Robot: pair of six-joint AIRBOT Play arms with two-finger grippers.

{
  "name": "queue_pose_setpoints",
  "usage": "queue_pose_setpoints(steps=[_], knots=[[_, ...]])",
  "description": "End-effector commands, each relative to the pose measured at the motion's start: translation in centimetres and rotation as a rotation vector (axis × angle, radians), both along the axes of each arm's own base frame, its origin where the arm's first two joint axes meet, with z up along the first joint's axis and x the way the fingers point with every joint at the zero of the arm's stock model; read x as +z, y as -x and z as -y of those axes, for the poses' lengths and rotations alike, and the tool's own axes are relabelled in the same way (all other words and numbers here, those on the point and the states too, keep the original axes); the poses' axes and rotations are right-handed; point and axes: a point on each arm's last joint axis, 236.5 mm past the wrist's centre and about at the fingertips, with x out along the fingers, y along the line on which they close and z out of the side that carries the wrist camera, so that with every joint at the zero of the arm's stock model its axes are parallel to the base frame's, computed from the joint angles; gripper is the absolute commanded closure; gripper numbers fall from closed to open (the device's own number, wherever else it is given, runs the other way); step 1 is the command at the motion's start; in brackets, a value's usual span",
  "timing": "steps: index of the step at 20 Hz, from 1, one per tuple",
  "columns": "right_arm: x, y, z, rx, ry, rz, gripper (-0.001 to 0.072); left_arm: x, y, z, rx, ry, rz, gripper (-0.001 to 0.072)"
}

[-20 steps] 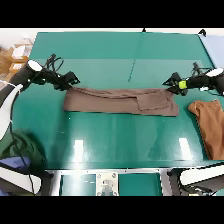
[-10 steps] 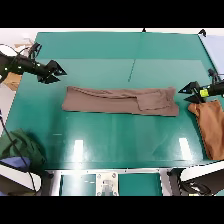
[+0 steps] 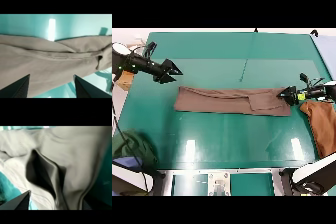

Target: Fold the shirts.

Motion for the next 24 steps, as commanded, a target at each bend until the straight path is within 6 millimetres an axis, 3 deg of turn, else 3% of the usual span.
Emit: queue_pose_setpoints(steps=[1, 2, 3, 4, 5, 6, 8, 10, 13, 16, 20, 24], knots=[[-0.6, -1.1, -0.6, 0.004, 0.029, 0.017, 0.0303, 0.3, 0.4, 2.7, -0.06, 0.013, 0.017, 0.0086], [-0.4, -1.4, -0.6, 0.003, 0.031, 0.024, 0.0492, 0.3, 0.7, 4.1, -0.096, 0.009, 0.031, 0.0167], [-0.2, -1.5, -0.5, 0.006, 0.032, 0.03, 0.0628, 0.3, 0.9, 5.6, -0.134, 0.003, 0.053, 0.0366], [0.2, -1.5, -0.6, 0.015, 0.027, 0.028, 0.0691, 0.4, 1.0, 7.5, -0.174, -0.004, 0.087, 0.0544], [0.6, -1.6, -0.7, 0.023, 0.026, 0.033, 0.0691, 0.5, 1.0, 9.4, -0.198, -0.008, 0.117, 0.0641], [1.1, -1.7, -0.6, 0.023, 0.026, 0.034, 0.0691, 0.7, 0.7, 11.6, -0.21, -0.01, 0.156, 0.0677], [3.1, -2.0, -0.6, 0.029, 0.029, 0.053, 0.0692, 1.2, -0.1, 16.4, -0.213, -0.011, 0.256, 0.0677], [6.3, -2.3, -0.6, 0.046, 0.042, 0.093, 0.0692, 0.4, -0.3, 21.7, -0.235, -0.013, 0.346, 0.0678], [12.7, -2.4, -1.7, 0.08, 0.08, 0.175, 0.0692, -4.7, 1.9, 29.5, -0.285, -0.01, 0.348, 0.0678], [18.0, -1.3, -4.6, 0.156, 0.102, 0.231, 0.0692, -9.7, 4.5, 34.8, -0.334, 0.015, 0.287, 0.0678], [24.0, -0.8, -8.7, 0.228, 0.151, 0.361, 0.0692, -11.7, 6.0, 38.1, -0.367, 0.086, 0.204, 0.0678], [27.7, -1.2, -11.2, 0.265, 0.178, 0.458, 0.0692, -12.0, 6.0, 38.4, -0.362, 0.101, 0.174, 0.0678]])
